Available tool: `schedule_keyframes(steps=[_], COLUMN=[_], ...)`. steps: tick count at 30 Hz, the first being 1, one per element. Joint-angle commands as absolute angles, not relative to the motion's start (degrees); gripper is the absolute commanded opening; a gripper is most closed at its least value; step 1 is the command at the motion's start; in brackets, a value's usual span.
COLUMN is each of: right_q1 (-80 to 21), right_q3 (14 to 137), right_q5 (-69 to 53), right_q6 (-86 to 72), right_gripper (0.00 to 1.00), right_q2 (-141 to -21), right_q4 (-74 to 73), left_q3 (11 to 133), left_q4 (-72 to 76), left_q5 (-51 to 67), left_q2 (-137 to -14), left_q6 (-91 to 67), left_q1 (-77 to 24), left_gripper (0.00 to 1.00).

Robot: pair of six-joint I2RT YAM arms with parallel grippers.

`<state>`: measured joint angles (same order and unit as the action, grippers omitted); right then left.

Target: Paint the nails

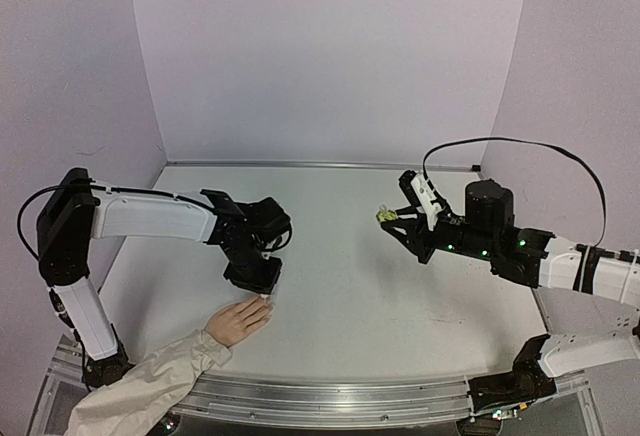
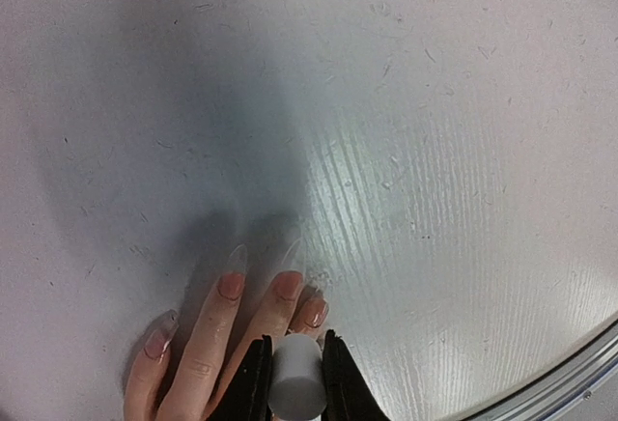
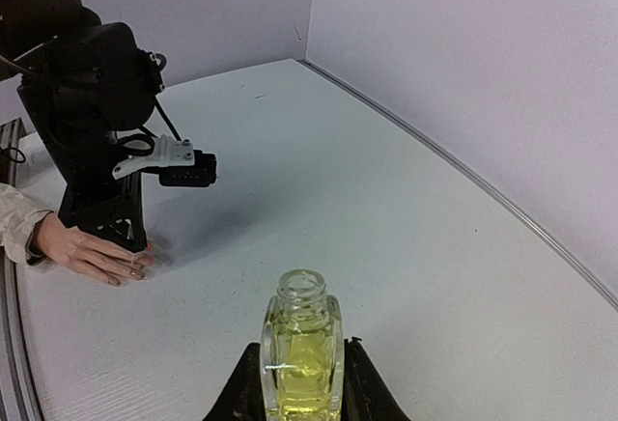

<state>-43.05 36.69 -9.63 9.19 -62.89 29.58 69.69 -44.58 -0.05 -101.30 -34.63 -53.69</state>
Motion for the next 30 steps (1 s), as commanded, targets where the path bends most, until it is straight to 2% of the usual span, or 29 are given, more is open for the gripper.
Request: schedule_keyframes(steps=[1,30], right_q1=[-43.07,-43.07], right_q3=[37.71,37.62], right_q5=[-10.29,-10.02], right_q6=[9.05,9.14], right_gripper=[0.0,0.0], right_q2=[-62.49,-62.75], right_q4=[32.78,32.78], left_q3=[70.18,72.69], left_q4=[-44.85,-44.31], left_q5=[-0.38,0.79], left_q2=[-99.54,-103.79], left_q6=[-35.27,-34.76], left_q1=[-53.96,-54.75], left_gripper=[0.0,0.0])
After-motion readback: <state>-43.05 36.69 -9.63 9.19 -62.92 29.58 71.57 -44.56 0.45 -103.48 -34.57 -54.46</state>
